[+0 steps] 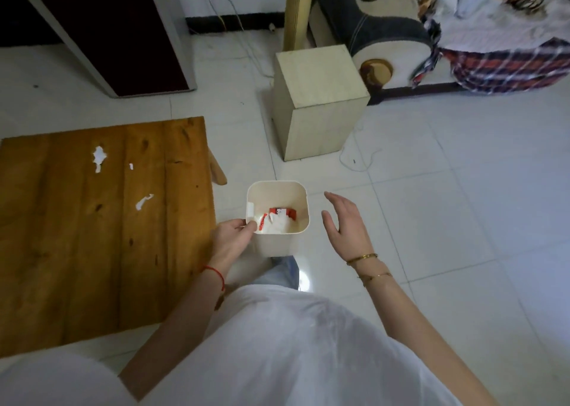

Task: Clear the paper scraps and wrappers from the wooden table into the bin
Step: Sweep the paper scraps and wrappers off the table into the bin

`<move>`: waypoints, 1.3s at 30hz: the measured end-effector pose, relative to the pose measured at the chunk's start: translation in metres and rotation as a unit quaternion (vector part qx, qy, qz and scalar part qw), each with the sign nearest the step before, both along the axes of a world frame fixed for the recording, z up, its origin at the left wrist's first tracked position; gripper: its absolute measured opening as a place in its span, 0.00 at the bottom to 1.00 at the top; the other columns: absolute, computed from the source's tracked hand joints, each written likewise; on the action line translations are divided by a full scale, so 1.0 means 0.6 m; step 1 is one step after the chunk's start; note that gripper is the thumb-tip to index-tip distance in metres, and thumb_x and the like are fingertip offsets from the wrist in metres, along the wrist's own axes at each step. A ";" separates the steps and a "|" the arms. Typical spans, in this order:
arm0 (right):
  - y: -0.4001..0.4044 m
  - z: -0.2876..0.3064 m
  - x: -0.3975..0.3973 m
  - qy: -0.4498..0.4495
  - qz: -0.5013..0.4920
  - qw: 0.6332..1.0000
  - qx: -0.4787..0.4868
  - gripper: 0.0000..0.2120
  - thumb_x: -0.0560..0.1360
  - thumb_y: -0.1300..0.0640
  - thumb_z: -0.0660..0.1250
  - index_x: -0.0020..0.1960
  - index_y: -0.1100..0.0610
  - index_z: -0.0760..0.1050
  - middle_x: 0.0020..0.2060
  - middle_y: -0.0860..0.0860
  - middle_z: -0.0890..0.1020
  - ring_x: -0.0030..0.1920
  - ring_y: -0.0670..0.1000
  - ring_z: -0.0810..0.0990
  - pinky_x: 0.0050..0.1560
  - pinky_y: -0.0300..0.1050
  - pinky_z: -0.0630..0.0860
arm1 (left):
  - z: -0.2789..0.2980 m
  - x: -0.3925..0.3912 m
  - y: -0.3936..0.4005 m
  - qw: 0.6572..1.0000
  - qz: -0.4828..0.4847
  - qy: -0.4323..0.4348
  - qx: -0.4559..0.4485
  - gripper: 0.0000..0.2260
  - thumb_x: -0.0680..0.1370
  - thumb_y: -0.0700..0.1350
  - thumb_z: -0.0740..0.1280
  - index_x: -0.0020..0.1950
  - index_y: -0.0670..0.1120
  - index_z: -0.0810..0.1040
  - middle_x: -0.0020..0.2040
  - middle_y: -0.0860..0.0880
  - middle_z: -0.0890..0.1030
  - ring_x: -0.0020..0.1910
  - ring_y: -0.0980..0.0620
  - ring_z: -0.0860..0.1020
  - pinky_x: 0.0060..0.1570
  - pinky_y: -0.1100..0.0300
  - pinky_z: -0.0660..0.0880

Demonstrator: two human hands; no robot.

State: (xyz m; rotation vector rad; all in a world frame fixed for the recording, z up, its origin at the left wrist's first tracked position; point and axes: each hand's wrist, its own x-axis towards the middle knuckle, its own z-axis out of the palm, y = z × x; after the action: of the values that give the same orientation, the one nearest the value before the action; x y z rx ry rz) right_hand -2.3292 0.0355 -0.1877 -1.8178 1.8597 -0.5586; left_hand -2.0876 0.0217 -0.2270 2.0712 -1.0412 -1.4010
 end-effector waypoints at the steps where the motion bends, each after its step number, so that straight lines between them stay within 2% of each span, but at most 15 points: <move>1: -0.039 0.001 -0.002 0.004 0.014 1.000 0.000 0.20 0.80 0.54 0.58 0.71 0.56 0.66 0.67 0.53 0.72 0.68 0.51 0.67 0.67 0.39 0.60 | -0.001 -0.003 -0.027 1.000 0.007 -0.002 -0.001 0.11 0.71 0.50 0.67 0.44 0.44 0.84 0.38 0.51 0.84 0.41 0.51 0.82 0.45 0.53 0.79; 4: -0.155 0.007 -0.004 0.006 0.052 0.999 0.004 0.20 0.80 0.54 0.58 0.70 0.57 0.67 0.67 0.53 0.73 0.68 0.50 0.67 0.67 0.37 0.59 | 0.002 -0.008 -0.099 1.000 0.024 -0.007 0.001 0.11 0.71 0.50 0.66 0.44 0.45 0.84 0.38 0.50 0.84 0.41 0.49 0.81 0.37 0.58 0.74; 10: -0.358 0.022 0.023 -0.002 0.147 0.989 0.006 0.19 0.80 0.56 0.58 0.70 0.58 0.67 0.66 0.55 0.73 0.68 0.52 0.67 0.68 0.41 0.61 | 0.015 -0.007 -0.211 0.996 0.084 -0.019 0.020 0.07 0.74 0.49 0.66 0.38 0.50 0.80 0.36 0.52 0.81 0.35 0.56 0.77 0.32 0.63 0.69; 15: -0.487 0.016 0.083 0.014 0.254 0.967 0.023 0.20 0.80 0.54 0.58 0.70 0.57 0.66 0.67 0.55 0.73 0.68 0.54 0.68 0.69 0.51 0.65 | 0.006 0.007 -0.261 0.986 0.157 -0.008 0.060 0.07 0.75 0.49 0.66 0.45 0.48 0.81 0.39 0.52 0.80 0.43 0.51 0.78 0.37 0.63 0.70; 19: -0.579 -0.003 0.142 0.035 0.342 0.938 0.049 0.21 0.80 0.52 0.56 0.72 0.55 0.64 0.69 0.54 0.70 0.69 0.54 0.66 0.70 0.54 0.64 | -0.004 0.013 -0.296 0.962 0.269 0.012 0.054 0.10 0.74 0.48 0.67 0.50 0.45 0.83 0.42 0.48 0.82 0.44 0.50 0.79 0.42 0.60 0.71; 21: -0.625 -0.011 0.168 0.041 0.386 0.920 0.052 0.21 0.81 0.52 0.56 0.72 0.55 0.64 0.70 0.54 0.70 0.70 0.54 0.66 0.71 0.53 0.63 | -0.009 0.014 -0.314 0.950 0.307 0.008 0.053 0.09 0.73 0.48 0.68 0.47 0.46 0.84 0.41 0.48 0.82 0.42 0.51 0.78 0.41 0.61 0.69; 23: -0.670 -0.017 0.191 0.041 0.429 0.900 0.055 0.20 0.81 0.53 0.56 0.72 0.57 0.64 0.70 0.54 0.69 0.70 0.54 0.65 0.72 0.52 0.61 | -0.017 0.013 -0.332 0.939 0.340 0.004 0.056 0.07 0.73 0.49 0.67 0.40 0.47 0.82 0.37 0.47 0.81 0.39 0.50 0.77 0.40 0.59 0.69; 27: -0.755 -0.030 0.244 0.052 0.530 0.844 0.065 0.21 0.81 0.53 0.56 0.72 0.58 0.64 0.70 0.55 0.69 0.70 0.53 0.65 0.72 0.47 0.59 | -0.031 0.004 -0.369 0.895 0.439 0.011 0.078 0.11 0.73 0.49 0.68 0.31 0.48 0.76 0.30 0.50 0.77 0.32 0.52 0.73 0.33 0.59 0.66; 29: -0.789 -0.038 0.275 0.056 0.584 0.807 0.069 0.21 0.81 0.53 0.57 0.72 0.58 0.63 0.70 0.55 0.69 0.70 0.53 0.66 0.71 0.47 0.62 | -0.038 -0.005 -0.385 0.872 0.482 0.017 0.086 0.14 0.73 0.48 0.67 0.27 0.50 0.73 0.26 0.53 0.74 0.29 0.53 0.71 0.30 0.59 0.64; 31: -0.814 -0.047 0.308 0.057 0.628 0.773 0.073 0.21 0.80 0.54 0.57 0.72 0.59 0.63 0.69 0.57 0.69 0.69 0.53 0.66 0.70 0.49 0.65 | -0.045 -0.012 -0.398 0.844 0.527 0.029 0.095 0.14 0.73 0.48 0.66 0.28 0.50 0.74 0.26 0.54 0.75 0.29 0.54 0.71 0.31 0.60 0.65; 36: -0.846 -0.084 0.394 0.059 0.696 0.710 0.083 0.21 0.80 0.55 0.58 0.72 0.59 0.63 0.69 0.57 0.69 0.70 0.54 0.65 0.70 0.48 0.65 | -0.074 -0.025 -0.421 0.778 0.616 0.064 0.106 0.13 0.74 0.49 0.66 0.29 0.49 0.77 0.27 0.52 0.75 0.30 0.54 0.71 0.37 0.60 0.68; 39: -0.847 -0.112 0.445 0.066 0.728 0.678 0.083 0.21 0.80 0.55 0.57 0.72 0.59 0.63 0.71 0.56 0.67 0.72 0.53 0.63 0.71 0.50 0.63 | -0.093 -0.026 -0.426 0.744 0.655 0.075 0.109 0.07 0.73 0.47 0.67 0.39 0.47 0.83 0.32 0.51 0.80 0.33 0.54 0.75 0.40 0.61 0.71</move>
State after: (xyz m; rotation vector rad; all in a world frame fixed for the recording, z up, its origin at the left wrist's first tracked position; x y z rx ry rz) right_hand -2.0621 -0.4728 -0.2547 -2.4645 0.0257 0.3569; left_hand -2.1032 -0.2342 -0.2831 1.9570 0.6978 -0.8270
